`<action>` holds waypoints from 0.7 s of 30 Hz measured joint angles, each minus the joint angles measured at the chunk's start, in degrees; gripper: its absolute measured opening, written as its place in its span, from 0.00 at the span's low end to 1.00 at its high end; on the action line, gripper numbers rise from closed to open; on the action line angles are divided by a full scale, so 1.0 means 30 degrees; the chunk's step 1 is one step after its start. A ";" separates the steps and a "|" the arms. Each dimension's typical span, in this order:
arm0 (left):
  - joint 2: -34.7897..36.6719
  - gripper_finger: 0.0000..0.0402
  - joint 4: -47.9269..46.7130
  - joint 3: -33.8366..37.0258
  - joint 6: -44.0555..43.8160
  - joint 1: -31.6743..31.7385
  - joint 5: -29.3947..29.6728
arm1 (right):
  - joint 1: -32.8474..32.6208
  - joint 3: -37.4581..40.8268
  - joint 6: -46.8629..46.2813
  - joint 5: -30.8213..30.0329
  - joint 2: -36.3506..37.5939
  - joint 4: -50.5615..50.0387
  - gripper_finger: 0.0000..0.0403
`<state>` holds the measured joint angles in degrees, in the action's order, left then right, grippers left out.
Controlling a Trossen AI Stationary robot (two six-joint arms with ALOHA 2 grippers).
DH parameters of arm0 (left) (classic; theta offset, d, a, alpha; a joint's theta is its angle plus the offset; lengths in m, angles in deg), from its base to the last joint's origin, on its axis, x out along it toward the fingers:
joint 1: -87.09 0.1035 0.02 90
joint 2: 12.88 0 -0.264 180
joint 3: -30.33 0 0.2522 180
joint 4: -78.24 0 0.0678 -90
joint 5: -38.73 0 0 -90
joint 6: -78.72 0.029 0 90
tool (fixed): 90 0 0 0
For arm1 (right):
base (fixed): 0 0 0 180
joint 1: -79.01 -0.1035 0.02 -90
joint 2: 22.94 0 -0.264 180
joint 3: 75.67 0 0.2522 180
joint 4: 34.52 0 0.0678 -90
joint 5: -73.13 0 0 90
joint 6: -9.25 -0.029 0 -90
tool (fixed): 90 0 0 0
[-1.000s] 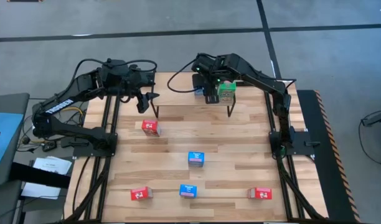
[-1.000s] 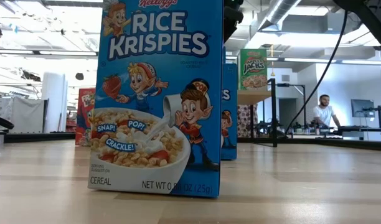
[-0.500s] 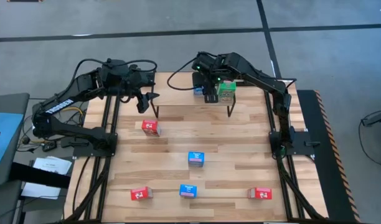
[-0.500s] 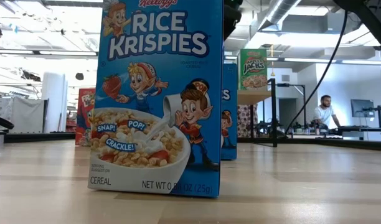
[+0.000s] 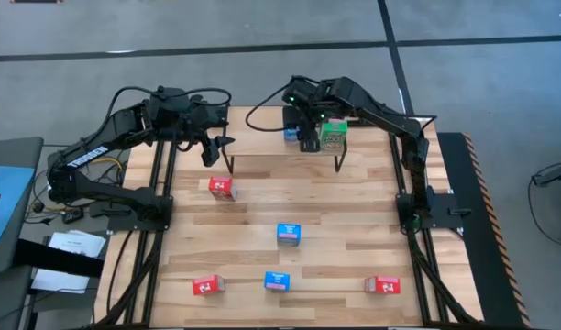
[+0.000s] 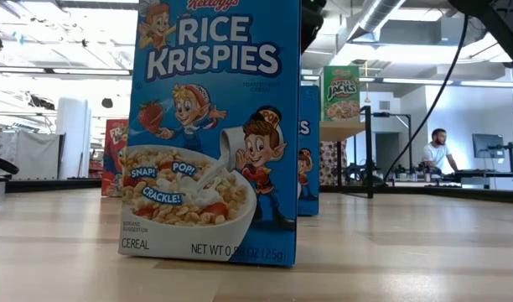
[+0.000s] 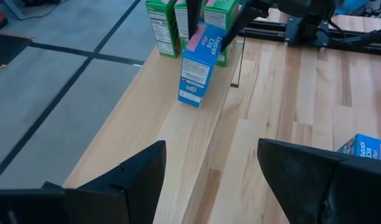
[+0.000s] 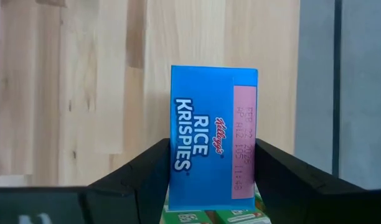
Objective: Stack cereal on shelf
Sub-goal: Put the top blue cereal box on the shelf
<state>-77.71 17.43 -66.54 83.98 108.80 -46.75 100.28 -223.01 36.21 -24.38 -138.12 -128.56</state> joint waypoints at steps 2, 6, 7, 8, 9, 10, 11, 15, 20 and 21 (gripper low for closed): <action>0.0000 0.60 -0.0006 0.0000 -0.0101 0.0001 0.0000 | 0.0059 0.0000 0.0000 0.0109 0.0000 -0.0007 0.60; 0.0000 0.60 0.0000 0.0000 -0.0051 0.0006 0.0000 | 0.0306 0.0000 -0.0065 0.0116 0.0000 0.0000 0.60; 0.0000 0.60 0.0000 0.0000 -0.0051 0.0007 0.0000 | 0.0372 0.0000 -0.0158 0.0191 0.0000 0.0003 0.60; 0.0000 0.60 -0.0006 0.0000 -0.0072 0.0000 0.0000 | 0.0418 0.0000 -0.0293 0.0408 0.0000 0.0024 0.60; 0.0000 0.60 0.0000 0.0000 -0.0100 0.0001 0.0000 | 0.0483 0.0000 -0.0420 0.0617 0.0000 0.0055 0.60; 0.0000 0.60 -0.0002 0.0000 -0.0102 0.0007 0.0000 | 0.0555 0.0000 -0.0492 0.0809 0.0000 0.0066 0.60; 0.0000 0.60 -0.0001 0.0000 -0.0102 0.0006 0.0000 | 0.0608 0.0000 -0.0520 0.1006 0.0000 0.0054 0.60; 0.0000 0.60 0.0000 0.0000 -0.0102 0.0007 0.0000 | 0.0853 0.0000 -0.0554 0.1463 0.0000 0.0066 0.60; 0.0000 0.60 -0.0001 0.0000 -0.0102 0.0007 0.0002 | 0.0846 0.0000 -0.0546 0.1545 0.0000 0.0215 0.60; 0.0000 0.60 0.0000 0.0000 -0.0102 0.0007 0.0000 | 0.0834 0.0000 -0.0539 0.1550 0.0000 0.0226 0.60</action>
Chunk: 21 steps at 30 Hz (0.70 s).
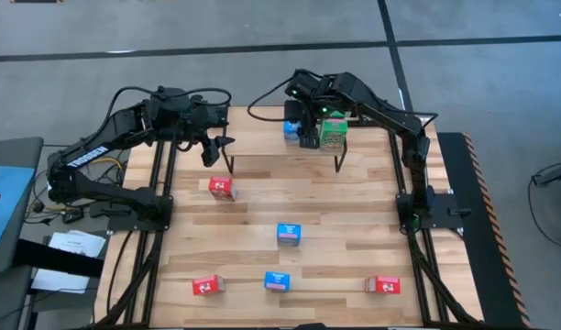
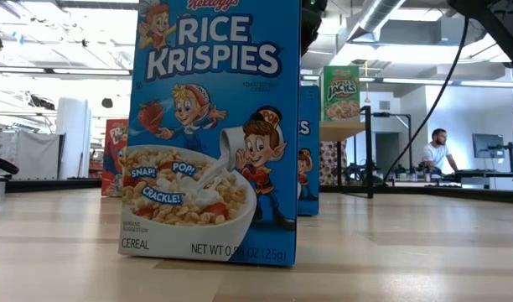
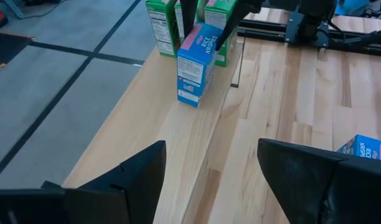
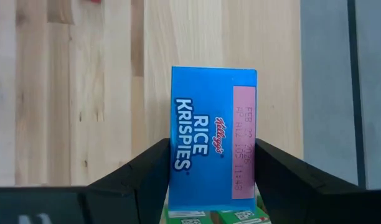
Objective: Stack cereal on shelf
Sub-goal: Put the top blue cereal box on the shelf
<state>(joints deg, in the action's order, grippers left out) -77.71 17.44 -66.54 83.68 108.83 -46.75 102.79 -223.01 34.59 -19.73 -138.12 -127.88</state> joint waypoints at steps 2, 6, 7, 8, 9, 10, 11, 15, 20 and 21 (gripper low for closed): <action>0.0000 0.60 -0.0001 0.0000 0.0000 -0.0001 0.0006 | 0.0012 0.0000 0.0007 0.0031 0.0000 -0.0003 0.61; -0.0006 0.60 -0.0006 0.0000 -0.0002 0.0000 0.0006 | 0.0112 0.0000 0.0015 0.0024 0.0000 -0.0007 0.65; -0.0002 0.60 -0.0007 0.0000 -0.0002 0.0000 0.0002 | 0.0142 0.0000 0.0022 0.0024 0.0000 -0.0007 0.65; 0.0000 0.60 0.0000 0.0000 -0.0006 -0.0001 0.0001 | 0.0142 0.0000 0.0028 0.0017 0.0000 0.0000 0.66; -0.0003 0.60 -0.0003 0.0000 -0.0007 0.0000 0.0003 | 0.0162 -0.0004 0.0055 0.0019 0.0000 -0.0001 0.66; -0.0007 0.60 -0.0005 0.0000 -0.0007 -0.0005 0.0006 | 0.0217 -0.0007 0.0123 0.0016 0.0000 0.0015 0.66; -0.0007 0.60 -0.0003 0.0000 -0.0007 0.0000 0.0001 | 0.0244 -0.0003 0.0203 0.0009 0.0000 0.0043 0.66; -0.0007 0.60 0.0000 0.0000 -0.0007 0.0000 0.0001 | 0.0252 -0.0007 0.0594 -0.0317 0.0000 0.0354 0.66; -0.0007 0.60 0.0000 0.0000 -0.0007 -0.0001 0.0001 | 0.0383 -0.0007 0.0714 -0.0459 0.0000 0.0386 0.66; -0.0007 0.60 -0.0004 0.0000 -0.0007 -0.0004 0.0004 | 0.0415 -0.0007 0.0735 -0.0457 0.0000 0.0375 0.66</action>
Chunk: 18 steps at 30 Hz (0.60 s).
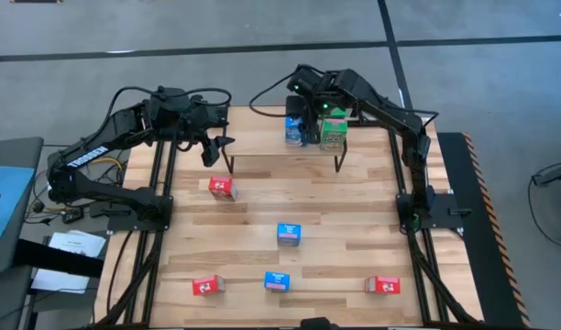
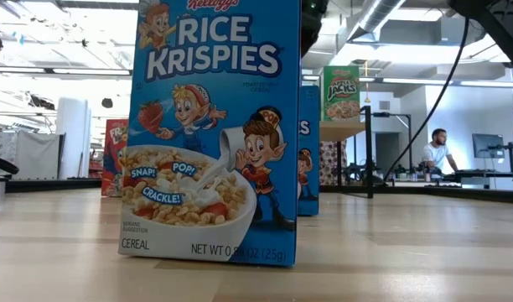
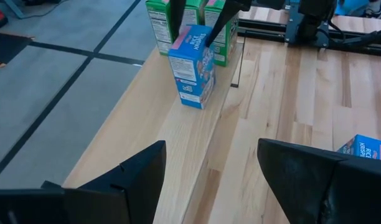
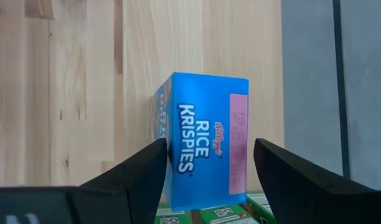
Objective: Stack cereal on shelf
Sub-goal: Put the top blue cereal box on the shelf
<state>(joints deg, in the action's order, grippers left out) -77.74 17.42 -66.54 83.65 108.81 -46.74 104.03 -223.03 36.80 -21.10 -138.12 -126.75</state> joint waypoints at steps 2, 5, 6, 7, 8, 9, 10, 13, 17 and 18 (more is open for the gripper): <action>0.0000 0.60 0.0003 0.0000 0.0000 0.0004 -0.0004 | 0.0092 0.0000 0.0034 0.0000 0.0000 -0.0071 0.66; 0.0000 0.60 -0.0004 0.0000 0.0000 0.0004 0.0000 | 0.0099 -0.0009 0.0030 -0.0007 0.0000 -0.0211 0.66; 0.0000 0.60 0.0002 0.0000 0.0000 0.0004 0.0001 | 0.0089 -0.0068 0.0030 -0.0013 0.0000 -0.0309 0.66; 0.0000 0.60 0.0003 0.0000 0.0000 0.0002 0.0003 | 0.0085 -0.0200 0.0030 -0.0007 0.0000 -0.0466 0.66; 0.0000 0.60 0.0003 0.0000 0.0000 0.0004 -0.0003 | 0.0085 -0.0360 0.0022 -0.0007 0.0000 -0.0580 0.66; 0.0000 0.60 -0.0004 0.0000 0.0000 0.0004 -0.0004 | 0.0083 -0.0484 0.0022 -0.0007 0.0018 -0.0603 0.66; 0.0000 0.60 0.0003 0.0000 0.0001 0.0003 -0.0004 | 0.0036 -0.0495 0.0025 -0.0007 0.0061 -0.0588 0.66; 0.0000 0.60 0.0000 0.0000 0.0000 0.0000 -0.0004 | -0.0090 -0.0488 -0.0036 -0.0052 0.0051 -0.0742 0.66; 0.0000 0.60 -0.0003 0.0000 0.0000 0.0003 -0.0004 | -0.0242 -0.0481 -0.0122 -0.0100 0.0086 -0.1000 0.66; 0.0000 0.60 0.0004 0.0000 0.0000 -0.0004 -0.0004 | -0.0314 -0.0481 -0.0176 -0.0142 0.0087 -0.0989 0.66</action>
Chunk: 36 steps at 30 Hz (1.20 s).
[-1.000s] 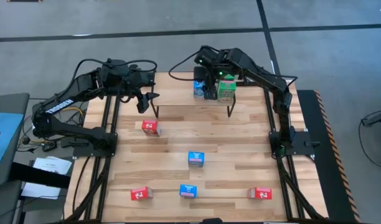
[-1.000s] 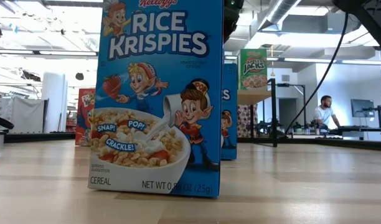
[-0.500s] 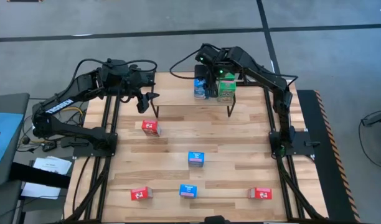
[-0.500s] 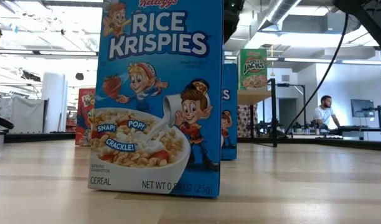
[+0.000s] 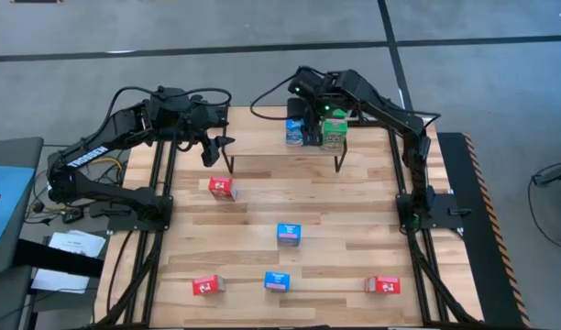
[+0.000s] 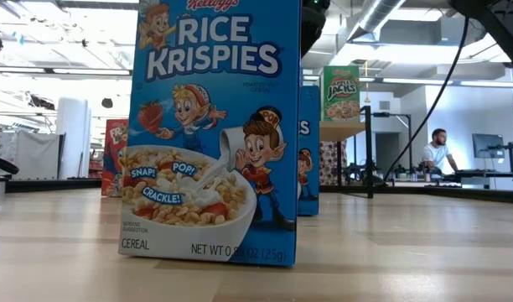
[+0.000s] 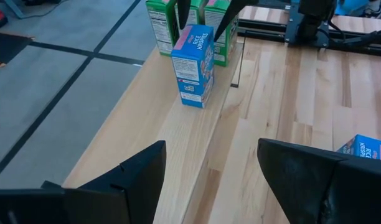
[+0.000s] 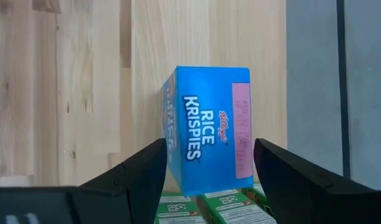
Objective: Stack cereal on shelf
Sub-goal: Put the top blue cereal box on the shelf
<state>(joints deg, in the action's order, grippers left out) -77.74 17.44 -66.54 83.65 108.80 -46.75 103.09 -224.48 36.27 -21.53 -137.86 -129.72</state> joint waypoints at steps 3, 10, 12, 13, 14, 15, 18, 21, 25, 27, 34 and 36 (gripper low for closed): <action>0.0000 0.60 -0.0005 0.0000 0.0000 0.0007 0.0000 | -0.0185 0.0022 -0.0008 -0.0333 0.0253 -0.0098 0.66; 0.0000 0.60 -0.0006 -0.0007 0.0000 0.0000 0.0000 | -0.0992 -0.0004 -0.0659 -0.0923 0.0868 -0.0219 0.66; 0.0000 0.60 -0.0002 -0.0007 0.0000 0.0007 0.0000 | -0.1361 0.0022 -0.0980 -0.0932 0.0962 -0.0614 0.66; 0.0000 0.60 0.0000 -0.0007 0.0000 0.0000 0.0000 | -0.1596 0.0022 -0.1187 -0.0951 0.1015 -0.0675 0.66; 0.0000 0.60 -0.0003 -0.0007 0.0000 0.0004 0.0000 | -0.1812 0.0021 -0.1440 -0.0951 0.1060 -0.0746 0.66; 0.0000 0.60 -0.0007 -0.0007 0.0000 0.0006 0.0000 | -0.2029 0.0015 -0.1668 -0.0958 0.1078 -0.0902 0.66; 0.0000 0.60 -0.0007 -0.0007 0.0000 0.0007 0.0000 | -0.2669 0.0015 -0.2510 -0.1022 0.1042 -0.1373 0.66; 0.0000 0.60 0.0000 -0.0007 0.0000 0.0004 0.0000 | -0.3201 0.0017 -0.3661 -0.1131 0.1042 -0.1650 0.66; 0.0000 0.60 -0.0007 -0.0007 0.0000 0.0003 0.0000 | -0.3794 0.0554 -0.5343 -0.1781 0.1042 -0.1602 0.66; 0.0000 0.60 -0.0005 -0.0007 0.0000 0.0005 0.0000 | -0.3983 0.0995 -0.5870 -0.2308 0.1042 -0.1597 0.66; 0.0000 0.60 0.0000 -0.0007 0.0000 0.0004 0.0000 | -0.4476 0.2952 -0.6764 -0.3016 0.1040 -0.0495 0.62; 0.0000 0.60 -0.0006 -0.0007 0.0000 0.0002 0.0000 | -0.4563 0.3335 -0.7221 -0.3441 0.1033 -0.0211 0.60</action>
<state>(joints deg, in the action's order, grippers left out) -77.74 17.42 -66.56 83.65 108.81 -46.75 89.40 -214.47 14.61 -31.85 -134.76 -130.35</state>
